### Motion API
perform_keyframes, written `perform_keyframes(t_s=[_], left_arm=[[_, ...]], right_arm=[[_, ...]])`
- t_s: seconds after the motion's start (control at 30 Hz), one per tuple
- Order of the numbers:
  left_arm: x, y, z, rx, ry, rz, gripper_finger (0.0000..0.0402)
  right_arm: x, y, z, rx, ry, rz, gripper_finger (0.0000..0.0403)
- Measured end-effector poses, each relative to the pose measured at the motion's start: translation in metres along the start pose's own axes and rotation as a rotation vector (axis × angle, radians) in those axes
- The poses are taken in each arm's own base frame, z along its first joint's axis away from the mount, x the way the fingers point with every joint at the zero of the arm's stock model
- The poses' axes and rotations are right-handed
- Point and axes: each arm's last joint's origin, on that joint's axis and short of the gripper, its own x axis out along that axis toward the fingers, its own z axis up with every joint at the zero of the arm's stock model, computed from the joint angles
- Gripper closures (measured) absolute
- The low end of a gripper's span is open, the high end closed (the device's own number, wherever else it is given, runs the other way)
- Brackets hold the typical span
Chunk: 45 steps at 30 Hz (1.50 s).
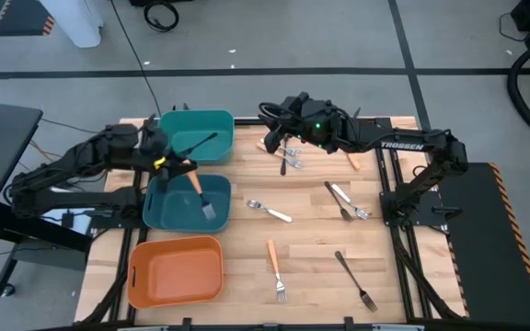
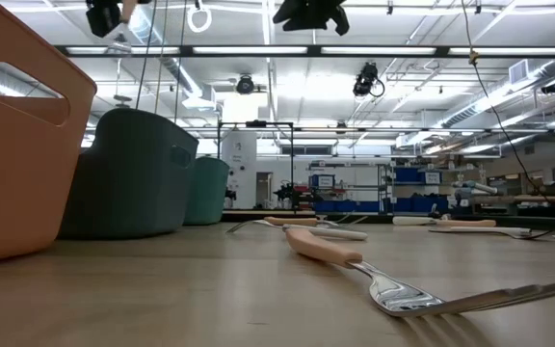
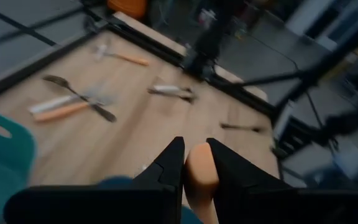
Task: Sort silverware by color (type)
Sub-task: Put the light orange fork into the blue bin, then put the white fork into the orange bin
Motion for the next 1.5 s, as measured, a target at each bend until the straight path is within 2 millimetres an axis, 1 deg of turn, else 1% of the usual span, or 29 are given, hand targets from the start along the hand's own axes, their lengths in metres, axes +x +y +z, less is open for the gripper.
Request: perform_keyframes(t_s=[0.13,0.3,0.37,0.5,0.73,0.93,1.13,1.37,1.5], left_arm=[[-0.001,0.004,-0.012,0.037,0.126,0.017,0.0336],[0.001,0.014,-0.027,0.137,0.303,0.193,0.0341],[0.003,0.017,-0.031,0.172,0.359,0.218,0.0340],[0.008,0.019,-0.034,0.224,0.432,0.218,0.0336],[0.028,0.024,-0.035,0.333,0.538,0.253,0.0326],[0.042,0.028,-0.037,0.341,0.605,0.265,0.0303],[0.047,0.029,-0.037,0.332,0.616,0.269,0.0286],[0.056,0.025,-0.021,0.328,0.410,0.244,0.0285],[0.057,0.024,-0.019,0.328,0.395,0.242,0.0285]], right_arm=[[0.001,-0.002,0.000,0.008,0.001,-0.006,0.0257],[0.002,-0.004,0.000,0.011,0.002,-0.013,0.0257],[0.002,-0.004,0.000,0.012,0.002,-0.014,0.0258],[0.003,-0.006,0.000,0.013,0.002,-0.020,0.0258],[0.005,-0.013,0.001,0.016,0.002,-0.040,0.0258],[0.006,-0.016,-0.001,0.009,0.024,-0.050,0.0258],[0.007,-0.019,-0.007,0.014,0.076,-0.063,0.0258],[0.006,-0.020,-0.016,0.028,0.162,-0.072,0.0258],[0.005,-0.020,-0.021,0.015,0.219,-0.048,0.0258]])
